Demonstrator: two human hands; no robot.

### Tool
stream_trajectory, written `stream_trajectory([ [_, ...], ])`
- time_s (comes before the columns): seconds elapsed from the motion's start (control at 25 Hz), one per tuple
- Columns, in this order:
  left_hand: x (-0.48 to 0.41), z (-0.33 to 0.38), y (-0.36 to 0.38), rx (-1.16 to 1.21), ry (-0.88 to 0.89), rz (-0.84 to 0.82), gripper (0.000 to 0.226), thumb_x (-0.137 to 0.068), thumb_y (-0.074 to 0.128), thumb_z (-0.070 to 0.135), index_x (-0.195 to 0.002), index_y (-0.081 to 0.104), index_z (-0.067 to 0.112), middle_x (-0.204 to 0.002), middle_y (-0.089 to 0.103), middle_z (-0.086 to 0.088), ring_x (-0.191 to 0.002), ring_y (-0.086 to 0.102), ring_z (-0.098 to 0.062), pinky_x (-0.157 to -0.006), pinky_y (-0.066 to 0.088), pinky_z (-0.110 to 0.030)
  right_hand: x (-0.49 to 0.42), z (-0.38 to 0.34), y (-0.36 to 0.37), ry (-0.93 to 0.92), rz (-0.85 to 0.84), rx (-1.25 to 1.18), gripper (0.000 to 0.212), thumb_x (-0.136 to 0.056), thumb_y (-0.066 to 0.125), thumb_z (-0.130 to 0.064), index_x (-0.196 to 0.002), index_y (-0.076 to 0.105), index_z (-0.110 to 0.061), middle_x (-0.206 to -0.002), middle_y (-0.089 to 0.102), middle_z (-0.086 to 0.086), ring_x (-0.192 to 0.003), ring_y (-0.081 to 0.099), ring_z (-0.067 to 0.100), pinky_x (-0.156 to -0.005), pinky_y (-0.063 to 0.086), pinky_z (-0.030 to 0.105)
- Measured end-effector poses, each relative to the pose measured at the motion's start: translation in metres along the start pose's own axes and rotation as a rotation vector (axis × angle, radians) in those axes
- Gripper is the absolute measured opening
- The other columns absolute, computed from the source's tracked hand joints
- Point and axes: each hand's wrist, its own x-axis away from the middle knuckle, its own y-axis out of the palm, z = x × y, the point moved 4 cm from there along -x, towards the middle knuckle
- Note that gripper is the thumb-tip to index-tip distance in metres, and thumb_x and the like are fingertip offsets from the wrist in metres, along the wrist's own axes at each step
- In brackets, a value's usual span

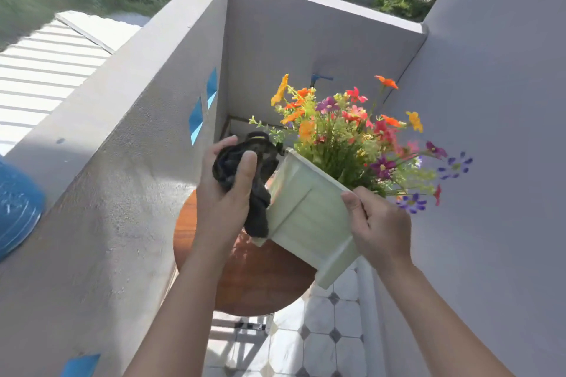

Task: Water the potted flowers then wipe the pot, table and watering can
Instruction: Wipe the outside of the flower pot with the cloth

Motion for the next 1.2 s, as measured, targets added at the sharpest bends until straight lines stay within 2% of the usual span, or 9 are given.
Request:
stream_trajectory([
  [0.16, 0.006, 0.004, 0.005, -0.172, 0.122, -0.179, 0.026, -0.079, 0.054, 0.053, -0.095, 0.057, 0.032, -0.074, 0.064, 0.026, -0.074, 0.058, 0.013, -0.067, 0.042, -0.008, 0.008, 0.000, 0.010, -0.074, 0.063, -0.145, 0.043, -0.096, 0.029, -0.050, -0.061, 0.023, -0.025, -0.048, 0.017, -0.009, -0.050, 0.026, 0.016, -0.043, 0.022, 0.031],
  [0.32, 0.025, -0.004, 0.016, -0.254, 0.352, -0.575, 0.049, -0.088, 0.047, 0.047, -0.137, 0.043, 0.040, -0.142, 0.042, 0.025, -0.135, 0.036, 0.000, -0.106, 0.028, -0.013, -0.002, 0.006, 0.014, -0.048, 0.022, -0.162, 0.038, -0.092, 0.038, -0.041, -0.061, 0.022, -0.026, -0.047, 0.017, -0.008, -0.050, 0.027, 0.015, -0.043, 0.023, 0.031],
  [0.4, 0.021, -0.010, 0.020, -0.230, 0.423, -0.604, 0.043, -0.094, 0.044, 0.039, -0.137, 0.040, 0.040, -0.144, 0.028, 0.036, -0.141, 0.023, -0.001, -0.110, 0.021, -0.013, -0.004, 0.006, 0.013, -0.071, 0.028, -0.200, 0.037, -0.092, 0.039, -0.040, -0.063, 0.021, -0.029, -0.049, 0.020, -0.009, -0.050, 0.027, 0.013, -0.043, 0.023, 0.031],
  [0.48, 0.004, -0.025, 0.023, -0.129, 0.124, -0.493, 0.034, -0.095, 0.046, 0.032, -0.126, 0.059, 0.024, -0.135, 0.053, 0.020, -0.132, 0.043, -0.010, -0.098, 0.039, -0.015, -0.004, 0.005, 0.013, -0.119, 0.040, -0.217, 0.039, -0.095, 0.037, -0.046, -0.062, 0.022, -0.030, -0.049, 0.022, -0.009, -0.050, 0.026, 0.012, -0.043, 0.022, 0.029],
  [0.6, -0.005, -0.038, 0.018, -0.130, -0.158, -0.381, 0.025, -0.082, 0.055, 0.044, -0.082, 0.068, 0.022, -0.068, 0.066, 0.018, -0.079, 0.056, -0.010, -0.060, 0.043, -0.024, -0.003, 0.005, 0.016, -0.135, 0.042, -0.207, 0.040, -0.095, 0.036, -0.048, -0.061, 0.025, -0.028, -0.049, 0.019, -0.012, -0.050, 0.026, 0.011, -0.043, 0.023, 0.029],
  [0.76, 0.013, -0.024, 0.023, -0.129, 0.196, -0.524, 0.031, -0.089, 0.049, 0.039, -0.119, 0.055, 0.045, -0.119, 0.063, 0.010, -0.120, 0.051, -0.002, -0.100, 0.039, -0.018, -0.001, 0.015, 0.017, -0.101, 0.036, -0.246, 0.046, -0.095, 0.030, -0.053, -0.059, 0.026, -0.025, -0.048, 0.018, -0.011, -0.049, 0.026, 0.010, -0.043, 0.020, 0.026],
  [0.88, -0.010, -0.047, 0.021, -0.250, -0.092, -0.326, 0.022, -0.080, 0.048, 0.036, -0.073, 0.067, 0.028, -0.078, 0.068, 0.006, -0.079, 0.057, -0.017, -0.066, 0.043, -0.027, 0.001, 0.013, 0.017, -0.123, 0.046, -0.243, 0.045, -0.095, 0.030, -0.054, -0.060, 0.026, -0.026, -0.049, 0.021, -0.010, -0.049, 0.027, 0.011, -0.042, 0.023, 0.029],
  [0.96, -0.017, -0.054, 0.017, -0.440, -0.252, -0.262, 0.022, -0.074, 0.040, 0.021, -0.057, 0.043, 0.008, -0.055, 0.047, -0.002, -0.060, 0.037, -0.021, -0.050, 0.025, -0.028, -0.001, 0.008, 0.018, -0.118, 0.062, -0.213, 0.045, -0.095, 0.029, -0.054, -0.059, 0.025, -0.027, -0.049, 0.022, -0.008, -0.049, 0.027, 0.013, -0.042, 0.023, 0.031],
  [1.2, 0.001, -0.026, -0.005, -0.612, -0.392, -0.179, 0.019, -0.089, 0.042, 0.011, -0.084, 0.056, -0.001, -0.081, 0.056, -0.010, -0.077, 0.050, -0.028, -0.059, 0.034, -0.032, -0.005, -0.004, 0.021, -0.149, 0.113, -0.074, 0.056, -0.096, 0.028, -0.051, -0.052, 0.035, -0.017, -0.048, 0.025, -0.010, -0.040, 0.029, 0.014, -0.039, 0.023, 0.030],
])
